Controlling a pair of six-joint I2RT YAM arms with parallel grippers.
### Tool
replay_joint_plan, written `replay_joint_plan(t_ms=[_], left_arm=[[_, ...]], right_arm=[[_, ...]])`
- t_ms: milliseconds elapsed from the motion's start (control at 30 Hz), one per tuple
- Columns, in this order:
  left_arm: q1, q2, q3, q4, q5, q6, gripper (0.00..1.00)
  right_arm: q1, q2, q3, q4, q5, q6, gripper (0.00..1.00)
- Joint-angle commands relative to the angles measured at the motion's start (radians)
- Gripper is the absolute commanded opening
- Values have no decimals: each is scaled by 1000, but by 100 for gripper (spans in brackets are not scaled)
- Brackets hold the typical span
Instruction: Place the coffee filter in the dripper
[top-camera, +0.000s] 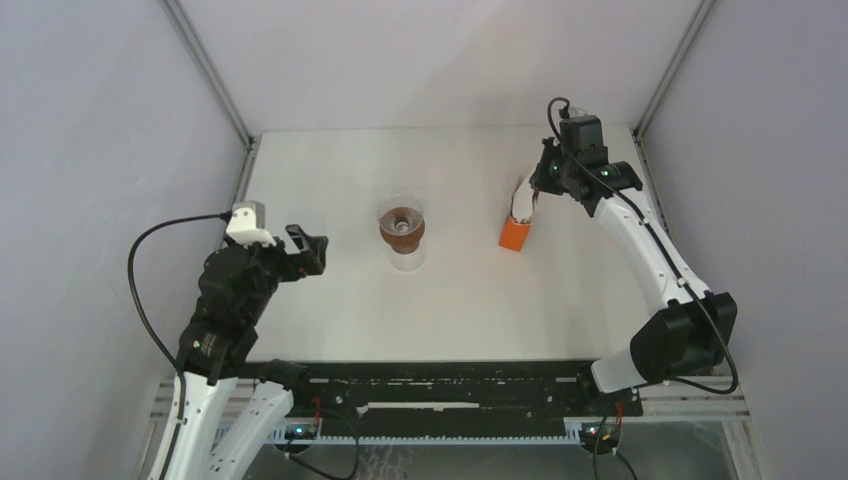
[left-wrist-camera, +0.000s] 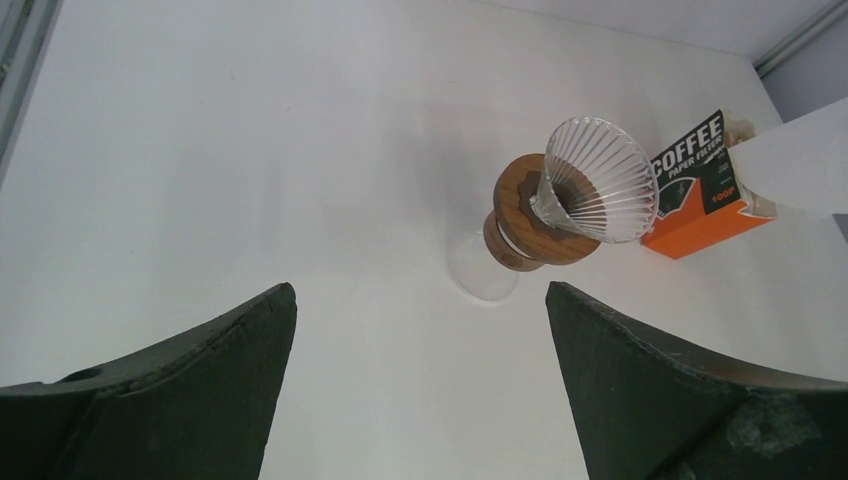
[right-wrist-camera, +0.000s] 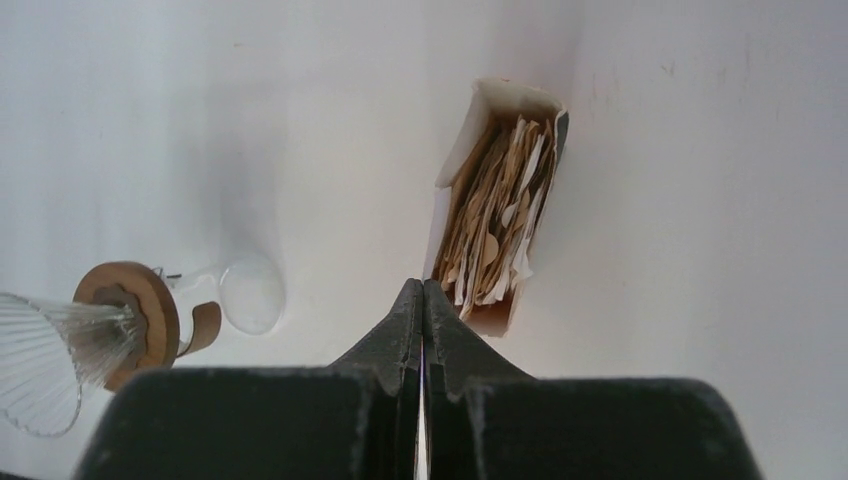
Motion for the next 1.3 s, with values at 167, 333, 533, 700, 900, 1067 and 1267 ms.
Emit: replay_joint_plan(t_ms=[167, 333, 533, 700, 900, 1067, 1267], left_arm=[[10, -4, -20, 86, 108, -82, 100], [10, 2, -27, 127, 163, -130, 100], [11, 33, -27, 190, 247, -181, 100], [9, 70, -20, 236, 319, -213, 100], [10, 80, -63, 337, 363, -303, 100], [10, 78, -110, 446, 384, -421, 100], [10, 72, -168, 551, 401, -517, 100]], right_arm=[[-5, -156, -88, 153, -242, -41, 0], [-1, -199, -139, 230, -421, -44, 0], [33, -195, -163, 319, -617, -32, 0], [77, -190, -168, 383, -698, -13, 0], [123, -221, -261, 625, -728, 139, 0], [187, -237, -339, 842, -688, 289, 0], [257, -252, -423, 1074, -601, 440, 0]])
